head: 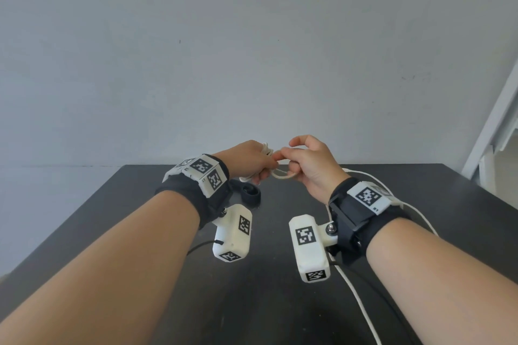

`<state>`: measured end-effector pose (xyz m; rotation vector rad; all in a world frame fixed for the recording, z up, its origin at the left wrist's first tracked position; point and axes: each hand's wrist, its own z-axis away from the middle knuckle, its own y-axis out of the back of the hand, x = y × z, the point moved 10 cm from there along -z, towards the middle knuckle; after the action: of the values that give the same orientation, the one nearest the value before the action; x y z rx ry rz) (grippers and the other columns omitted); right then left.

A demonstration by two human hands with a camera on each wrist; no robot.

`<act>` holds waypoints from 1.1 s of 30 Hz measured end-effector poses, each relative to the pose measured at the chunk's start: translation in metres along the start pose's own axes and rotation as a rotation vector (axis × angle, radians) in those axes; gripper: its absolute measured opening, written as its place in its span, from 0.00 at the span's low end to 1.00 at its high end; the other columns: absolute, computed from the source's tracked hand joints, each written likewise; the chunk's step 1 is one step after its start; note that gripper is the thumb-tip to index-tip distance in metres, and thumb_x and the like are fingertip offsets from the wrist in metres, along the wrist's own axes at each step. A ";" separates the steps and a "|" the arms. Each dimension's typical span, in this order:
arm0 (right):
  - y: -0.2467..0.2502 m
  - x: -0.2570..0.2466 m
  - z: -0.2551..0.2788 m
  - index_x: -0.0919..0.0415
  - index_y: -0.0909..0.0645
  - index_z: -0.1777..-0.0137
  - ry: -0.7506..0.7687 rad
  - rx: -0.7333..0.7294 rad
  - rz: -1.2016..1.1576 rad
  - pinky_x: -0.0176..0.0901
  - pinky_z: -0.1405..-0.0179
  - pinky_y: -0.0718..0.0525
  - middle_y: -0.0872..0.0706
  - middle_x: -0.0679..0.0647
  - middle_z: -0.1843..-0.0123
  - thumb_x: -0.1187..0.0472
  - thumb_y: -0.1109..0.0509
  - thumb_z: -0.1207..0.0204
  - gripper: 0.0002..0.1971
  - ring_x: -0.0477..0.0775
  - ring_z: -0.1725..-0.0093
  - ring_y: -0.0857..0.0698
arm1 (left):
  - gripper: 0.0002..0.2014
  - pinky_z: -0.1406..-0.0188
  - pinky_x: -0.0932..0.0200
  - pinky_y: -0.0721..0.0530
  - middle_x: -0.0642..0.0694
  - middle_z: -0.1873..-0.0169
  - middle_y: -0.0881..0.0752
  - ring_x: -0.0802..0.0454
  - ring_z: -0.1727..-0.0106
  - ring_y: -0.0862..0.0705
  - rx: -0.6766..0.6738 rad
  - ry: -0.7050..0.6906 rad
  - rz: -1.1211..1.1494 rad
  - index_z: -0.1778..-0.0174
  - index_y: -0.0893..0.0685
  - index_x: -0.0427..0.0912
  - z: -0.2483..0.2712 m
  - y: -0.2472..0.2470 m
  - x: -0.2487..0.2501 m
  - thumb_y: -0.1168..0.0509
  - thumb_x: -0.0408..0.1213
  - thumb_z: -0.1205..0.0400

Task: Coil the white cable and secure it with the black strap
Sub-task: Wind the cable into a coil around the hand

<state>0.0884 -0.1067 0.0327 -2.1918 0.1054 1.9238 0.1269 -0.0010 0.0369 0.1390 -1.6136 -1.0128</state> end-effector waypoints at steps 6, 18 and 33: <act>0.004 -0.005 -0.003 0.60 0.27 0.57 -0.051 -0.022 -0.043 0.35 0.84 0.35 0.18 0.58 0.67 0.78 0.38 0.28 0.11 0.45 0.82 0.37 | 0.12 0.77 0.63 0.26 0.50 0.85 0.27 0.55 0.86 0.31 0.142 0.027 0.073 0.68 0.22 0.38 0.002 0.020 -0.005 0.35 0.40 0.20; 0.019 -0.009 -0.009 0.62 0.19 0.53 -0.011 0.044 -0.257 0.29 0.87 0.39 0.09 0.54 0.57 0.67 0.29 0.23 0.02 0.41 0.83 0.37 | 0.21 0.80 0.61 0.37 0.51 0.90 0.41 0.54 0.88 0.44 -0.157 -0.008 0.307 0.72 0.29 0.40 0.013 -0.002 -0.002 0.44 0.47 0.15; 0.004 0.006 -0.009 0.56 0.17 0.65 -0.033 0.000 0.389 0.34 0.83 0.40 0.28 0.51 0.75 0.45 0.36 0.20 0.18 0.44 0.85 0.37 | 0.18 0.80 0.62 0.31 0.53 0.89 0.35 0.58 0.89 0.39 -0.344 -0.211 0.978 0.69 0.23 0.38 0.022 0.001 0.032 0.49 0.42 0.17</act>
<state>0.0971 -0.1117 0.0272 -2.2694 0.5643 2.1482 0.0981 -0.0075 0.0627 -0.9322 -1.3915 -0.5098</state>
